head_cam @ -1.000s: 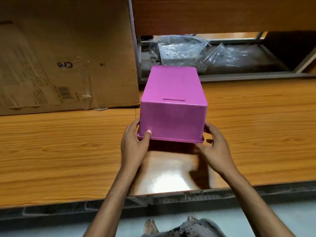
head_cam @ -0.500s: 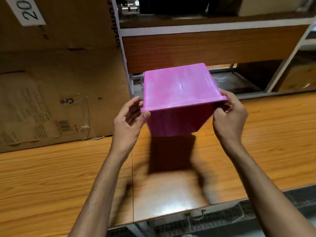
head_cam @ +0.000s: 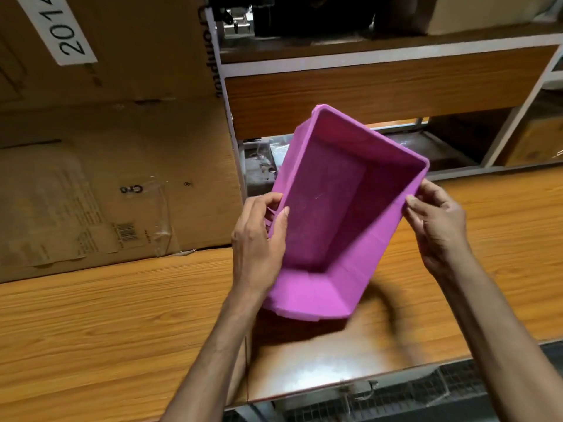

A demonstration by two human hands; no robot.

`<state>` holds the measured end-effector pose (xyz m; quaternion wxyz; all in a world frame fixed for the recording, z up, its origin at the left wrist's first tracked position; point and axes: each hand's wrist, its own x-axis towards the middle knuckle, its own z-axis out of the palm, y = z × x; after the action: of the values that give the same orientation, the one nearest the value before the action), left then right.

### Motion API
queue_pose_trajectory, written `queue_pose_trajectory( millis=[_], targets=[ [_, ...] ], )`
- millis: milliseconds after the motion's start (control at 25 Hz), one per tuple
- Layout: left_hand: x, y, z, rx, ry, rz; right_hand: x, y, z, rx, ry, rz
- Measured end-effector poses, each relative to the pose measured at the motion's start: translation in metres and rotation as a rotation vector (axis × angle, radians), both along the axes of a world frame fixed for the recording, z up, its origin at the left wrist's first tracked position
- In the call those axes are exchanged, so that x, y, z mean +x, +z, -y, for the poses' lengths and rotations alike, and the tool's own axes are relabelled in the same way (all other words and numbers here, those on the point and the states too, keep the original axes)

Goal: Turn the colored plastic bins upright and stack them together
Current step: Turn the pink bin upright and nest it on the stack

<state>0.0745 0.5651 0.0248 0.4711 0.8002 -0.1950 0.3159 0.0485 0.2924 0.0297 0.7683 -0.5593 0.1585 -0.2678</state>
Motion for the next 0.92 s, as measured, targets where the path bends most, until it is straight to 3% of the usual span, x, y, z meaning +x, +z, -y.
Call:
queue_pose_trajectory(
  millis=[120,200,320,640,800,920],
  targets=[
    [0.010,0.000,-0.003,-0.200,0.017,-0.161,-0.022,-0.019,-0.025,-0.144,0.208,-0.097],
    [0.024,-0.012,-0.010,-0.380,0.009,-0.248,-0.036,-0.029,-0.043,-0.257,0.308,-0.065],
    [0.050,-0.050,-0.024,-0.613,0.066,-0.354,-0.043,-0.019,-0.067,-0.493,0.284,-0.003],
    [0.055,-0.114,-0.025,-0.806,0.009,-0.761,-0.065,-0.001,-0.150,-1.077,0.220,-0.027],
    [0.044,-0.101,-0.036,-0.742,-0.080,-0.781,-0.051,0.005,-0.127,-0.896,0.210,-0.048],
    [0.042,-0.071,-0.044,-0.715,-0.247,-0.857,-0.032,0.015,-0.089,-0.501,0.201,-0.117]
  ],
)
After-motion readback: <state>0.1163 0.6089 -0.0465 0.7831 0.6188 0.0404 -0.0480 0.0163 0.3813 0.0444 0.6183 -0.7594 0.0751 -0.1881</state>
